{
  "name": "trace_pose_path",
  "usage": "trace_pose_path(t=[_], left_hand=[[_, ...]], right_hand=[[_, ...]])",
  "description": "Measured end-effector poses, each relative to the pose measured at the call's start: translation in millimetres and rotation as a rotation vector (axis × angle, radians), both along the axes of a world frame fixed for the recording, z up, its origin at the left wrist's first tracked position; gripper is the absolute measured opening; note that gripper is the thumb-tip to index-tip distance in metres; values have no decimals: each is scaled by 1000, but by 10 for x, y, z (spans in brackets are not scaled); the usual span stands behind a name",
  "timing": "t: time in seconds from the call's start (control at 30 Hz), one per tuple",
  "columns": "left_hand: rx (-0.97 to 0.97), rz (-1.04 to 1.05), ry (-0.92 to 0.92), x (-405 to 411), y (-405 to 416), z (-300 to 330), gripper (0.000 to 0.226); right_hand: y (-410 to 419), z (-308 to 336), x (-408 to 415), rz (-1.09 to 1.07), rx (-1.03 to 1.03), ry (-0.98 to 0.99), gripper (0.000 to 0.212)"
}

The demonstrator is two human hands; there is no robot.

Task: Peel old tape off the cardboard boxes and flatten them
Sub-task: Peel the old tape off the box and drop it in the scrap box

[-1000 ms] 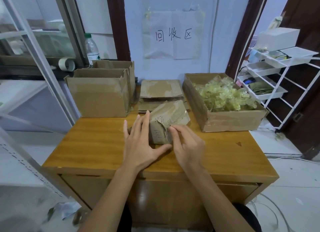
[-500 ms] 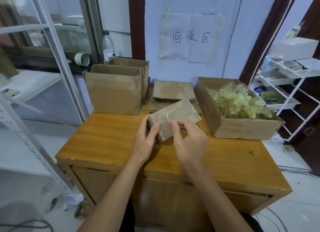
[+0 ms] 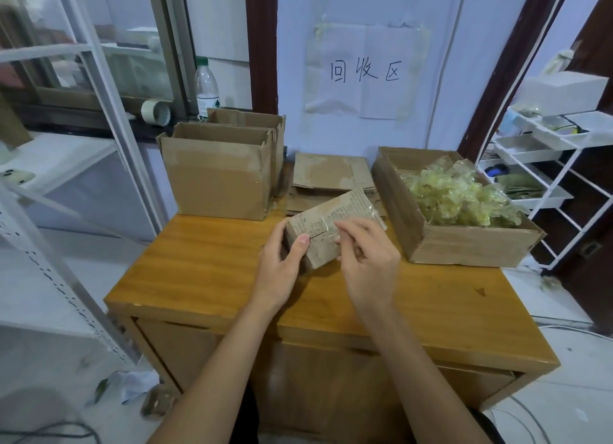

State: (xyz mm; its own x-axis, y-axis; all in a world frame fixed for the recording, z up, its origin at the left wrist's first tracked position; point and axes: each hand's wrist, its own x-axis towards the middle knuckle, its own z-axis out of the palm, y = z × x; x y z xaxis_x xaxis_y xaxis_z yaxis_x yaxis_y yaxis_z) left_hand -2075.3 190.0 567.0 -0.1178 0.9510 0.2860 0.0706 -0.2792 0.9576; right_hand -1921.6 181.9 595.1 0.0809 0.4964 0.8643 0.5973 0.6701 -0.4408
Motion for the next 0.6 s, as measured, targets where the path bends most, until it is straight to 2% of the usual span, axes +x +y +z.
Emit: trace_pose_path(t=[0.17, 0.33, 0.5, 0.6], left_hand=[[0, 3, 12, -3, 22, -27, 50], [5, 0, 15, -8, 31, -33, 52], [3, 0, 14, 0, 18, -32, 52], [18, 5, 28, 0, 15, -22, 50]], right_hand=[[50, -26, 77, -44, 74, -116, 17], [54, -33, 103, 21, 0, -163, 7], [43, 52, 98, 43, -78, -161, 28], [87, 70, 79, 20, -42, -176, 20]])
